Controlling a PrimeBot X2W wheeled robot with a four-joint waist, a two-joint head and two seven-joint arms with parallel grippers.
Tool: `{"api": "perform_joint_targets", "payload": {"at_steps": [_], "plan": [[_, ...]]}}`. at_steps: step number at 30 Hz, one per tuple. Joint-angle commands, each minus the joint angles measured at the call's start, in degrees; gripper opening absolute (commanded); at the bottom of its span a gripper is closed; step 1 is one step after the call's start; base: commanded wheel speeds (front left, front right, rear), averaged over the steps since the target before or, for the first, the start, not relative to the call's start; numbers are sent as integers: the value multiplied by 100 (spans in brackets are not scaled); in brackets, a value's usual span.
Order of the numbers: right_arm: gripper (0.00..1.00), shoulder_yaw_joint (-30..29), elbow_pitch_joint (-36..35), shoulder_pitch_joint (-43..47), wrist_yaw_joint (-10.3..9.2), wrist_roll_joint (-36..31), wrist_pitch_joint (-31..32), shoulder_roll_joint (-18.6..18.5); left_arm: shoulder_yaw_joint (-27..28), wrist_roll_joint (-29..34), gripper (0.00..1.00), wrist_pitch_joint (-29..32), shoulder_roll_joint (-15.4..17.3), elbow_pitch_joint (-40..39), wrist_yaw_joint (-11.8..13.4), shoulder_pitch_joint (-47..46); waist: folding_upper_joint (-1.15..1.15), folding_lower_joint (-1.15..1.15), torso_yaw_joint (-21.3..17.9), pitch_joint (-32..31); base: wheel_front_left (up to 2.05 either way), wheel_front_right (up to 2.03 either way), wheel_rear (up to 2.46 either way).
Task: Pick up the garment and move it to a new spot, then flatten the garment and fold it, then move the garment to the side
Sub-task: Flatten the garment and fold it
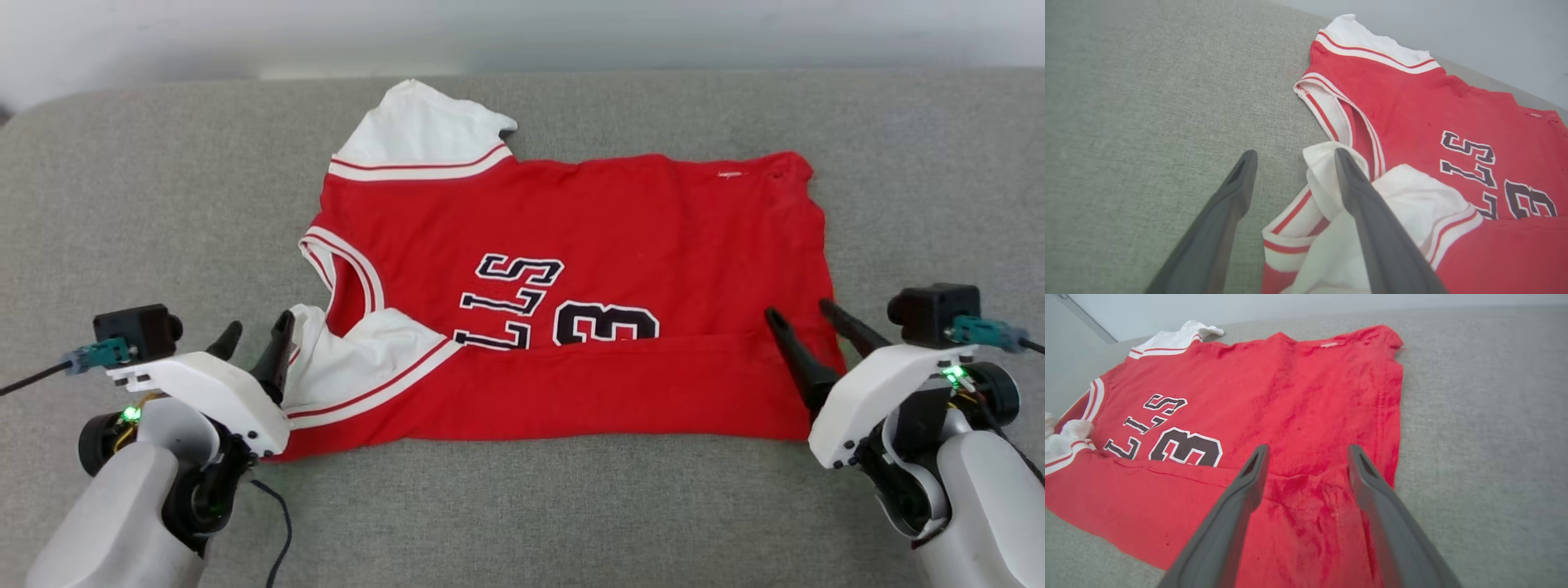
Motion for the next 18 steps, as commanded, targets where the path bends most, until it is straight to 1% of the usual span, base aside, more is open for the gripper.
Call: {"api": "perform_joint_targets", "payload": {"at_steps": [1,5,7,11,15,18], "plan": [[100,-57,-73,107,-2,-32,-147,2,24,-14,100,28,50,-53,28,-8,0,0,-43,-167,0,0,0],[100,-228,-346,337,-3,-193,-523,124,15,-96,100,486,419,-341,77,210,0,0,-146,-458,0,0,0],[100,-336,-521,479,-2,-289,-615,189,-30,-135,100,862,682,-603,73,300,0,0,-200,-567,0,0,0],[100,-479,-892,761,-2,-394,-592,323,-81,-444,100,1780,1204,-1152,57,614,0,0,-335,-677,0,0,0],[100,-584,-1214,994,-2,-439,-478,449,-31,-862,100,2578,1607,-1656,228,973,0,0,-487,-603,0,0,0],[100,-609,-1380,1099,-2,-446,-375,535,42,-1091,100,2860,1746,-1884,400,1213,0,0,-598,-446,0,0,0]]}}
